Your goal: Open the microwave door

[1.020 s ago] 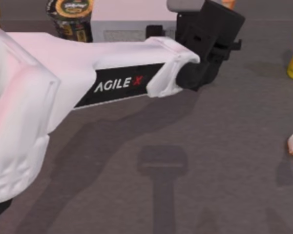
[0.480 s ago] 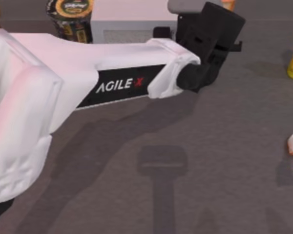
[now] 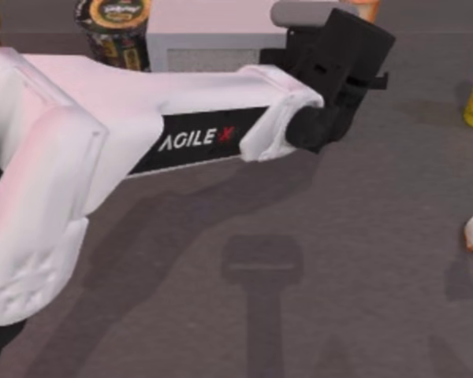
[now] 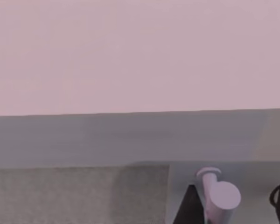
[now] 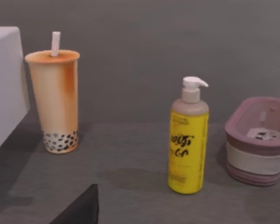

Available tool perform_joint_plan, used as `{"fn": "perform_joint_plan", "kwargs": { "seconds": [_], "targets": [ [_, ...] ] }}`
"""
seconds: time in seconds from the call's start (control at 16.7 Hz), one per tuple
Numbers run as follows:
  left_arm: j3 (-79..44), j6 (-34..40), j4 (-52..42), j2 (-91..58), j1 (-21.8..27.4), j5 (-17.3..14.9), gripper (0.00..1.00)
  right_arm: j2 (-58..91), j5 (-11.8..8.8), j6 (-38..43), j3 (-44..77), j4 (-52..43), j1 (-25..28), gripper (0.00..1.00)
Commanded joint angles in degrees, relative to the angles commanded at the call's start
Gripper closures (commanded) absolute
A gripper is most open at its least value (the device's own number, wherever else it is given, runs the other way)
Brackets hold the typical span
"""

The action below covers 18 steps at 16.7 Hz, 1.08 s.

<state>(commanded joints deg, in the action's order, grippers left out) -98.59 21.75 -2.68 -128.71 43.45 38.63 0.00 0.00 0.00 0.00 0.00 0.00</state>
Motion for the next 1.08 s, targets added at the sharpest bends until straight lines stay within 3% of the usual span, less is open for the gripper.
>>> {"fn": "perform_joint_plan", "kwargs": {
  "seconds": [0.06,0.12,0.48,1.08],
  "targets": [
    [0.0,0.0,0.0,0.0,0.0,0.0,1.00,0.0,0.0,0.0,0.0,0.0,0.0,0.00],
    [2.5,-0.1,-0.4,1.1,3.3,0.2,1.00,0.0,0.0,0.0,0.0,0.0,0.0,0.00],
    [-6.3,2.3,-9.7,-2.9,2.8,-2.3,1.00,0.0,0.0,0.0,0.0,0.0,0.0,0.00],
    [-42.6,12.3,-55.7,-15.2,-0.7,-14.6,1.00,0.0,0.0,0.0,0.0,0.0,0.0,0.00]
  ]
}}
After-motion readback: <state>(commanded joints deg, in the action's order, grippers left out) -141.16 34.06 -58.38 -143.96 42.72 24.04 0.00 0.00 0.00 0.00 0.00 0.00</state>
